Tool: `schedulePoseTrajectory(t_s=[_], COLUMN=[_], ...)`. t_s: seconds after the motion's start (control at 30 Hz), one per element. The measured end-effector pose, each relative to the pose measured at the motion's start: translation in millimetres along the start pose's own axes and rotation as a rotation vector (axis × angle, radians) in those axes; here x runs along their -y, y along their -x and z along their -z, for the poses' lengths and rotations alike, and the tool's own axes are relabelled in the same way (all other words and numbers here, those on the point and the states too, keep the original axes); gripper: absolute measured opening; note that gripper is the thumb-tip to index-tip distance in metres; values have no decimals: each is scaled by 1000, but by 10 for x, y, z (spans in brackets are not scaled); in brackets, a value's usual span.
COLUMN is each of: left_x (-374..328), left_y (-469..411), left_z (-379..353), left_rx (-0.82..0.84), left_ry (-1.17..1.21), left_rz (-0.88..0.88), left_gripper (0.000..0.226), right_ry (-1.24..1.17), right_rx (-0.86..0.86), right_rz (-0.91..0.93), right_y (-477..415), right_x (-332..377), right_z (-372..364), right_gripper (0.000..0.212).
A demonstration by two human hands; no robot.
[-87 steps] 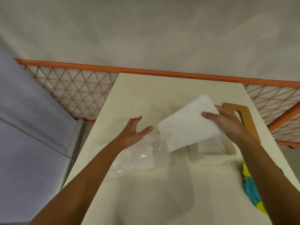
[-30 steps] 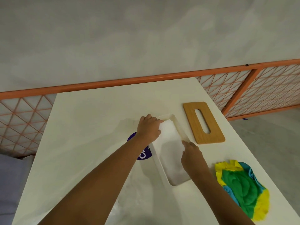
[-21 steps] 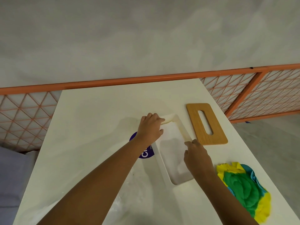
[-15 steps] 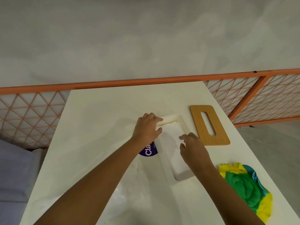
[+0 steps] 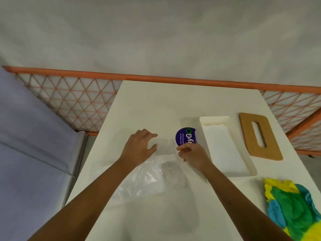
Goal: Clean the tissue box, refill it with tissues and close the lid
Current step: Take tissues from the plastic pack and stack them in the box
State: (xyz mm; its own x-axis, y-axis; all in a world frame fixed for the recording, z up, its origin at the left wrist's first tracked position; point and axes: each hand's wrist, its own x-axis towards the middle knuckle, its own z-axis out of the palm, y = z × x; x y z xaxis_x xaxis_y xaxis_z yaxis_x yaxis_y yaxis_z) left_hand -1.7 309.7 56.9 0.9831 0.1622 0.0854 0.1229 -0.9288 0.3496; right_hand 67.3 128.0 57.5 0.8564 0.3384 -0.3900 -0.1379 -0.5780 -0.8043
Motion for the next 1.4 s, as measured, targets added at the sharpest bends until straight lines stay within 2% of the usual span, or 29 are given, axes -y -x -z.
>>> schedulePoseTrajectory(t_s=[0.13, 0.2, 0.27, 0.33, 0.4, 0.5, 0.57, 0.67, 0.77, 0.9, 1.07, 1.33, 1.4], left_x=[231, 322, 362, 397, 411, 492, 521, 510, 504, 514, 518, 502, 504], left_y=[389, 539, 659, 762, 818, 861, 863, 831, 789, 738, 649, 577, 560], left_z=[-12, -32, -39, -56, -104, -271, -370, -445, -469, -479, -499, -480, -468], left_rx=[66, 117, 200, 305, 389, 390, 363, 318, 300, 286, 280, 251, 252], left_ry=[55, 79, 122, 156, 97, -16, -65, -106, -115, -103, -95, -72, -67], left_rz=[151, 200, 235, 266, 227, 135, 107, 97, 95, 85, 74, 88, 91], left_gripper=[60, 63, 72, 98, 132, 146, 141, 127, 125, 125, 124, 122, 122], right_ry=[-194, -223, -233, -148, -8, 229, 341, 333, 340, 301, 176, 93, 27], right_rx=[115, 163, 200, 239, 232, 183, 128, 77, 27, 23, 44, -11, -3], right_rz=[-155, -211, -241, -214, -169, -57, 44, 99, 110, 24, -60, -64, -117], right_y=[-57, -61, -53, -40, -21, 25, 83, 154, 142, 77, 30, -28, -56], right_x=[-55, -87, -108, -108, -124, -107, -75, -55, -75, -59, -16, -11, 7], right_z=[-188, -280, -360, -457, -525, -653, -711, -787, -826, -814, -829, -832, -805], right_gripper=[23, 21, 28, 26, 14, 24, 31, 40, 36, 34, 46, 28, 28])
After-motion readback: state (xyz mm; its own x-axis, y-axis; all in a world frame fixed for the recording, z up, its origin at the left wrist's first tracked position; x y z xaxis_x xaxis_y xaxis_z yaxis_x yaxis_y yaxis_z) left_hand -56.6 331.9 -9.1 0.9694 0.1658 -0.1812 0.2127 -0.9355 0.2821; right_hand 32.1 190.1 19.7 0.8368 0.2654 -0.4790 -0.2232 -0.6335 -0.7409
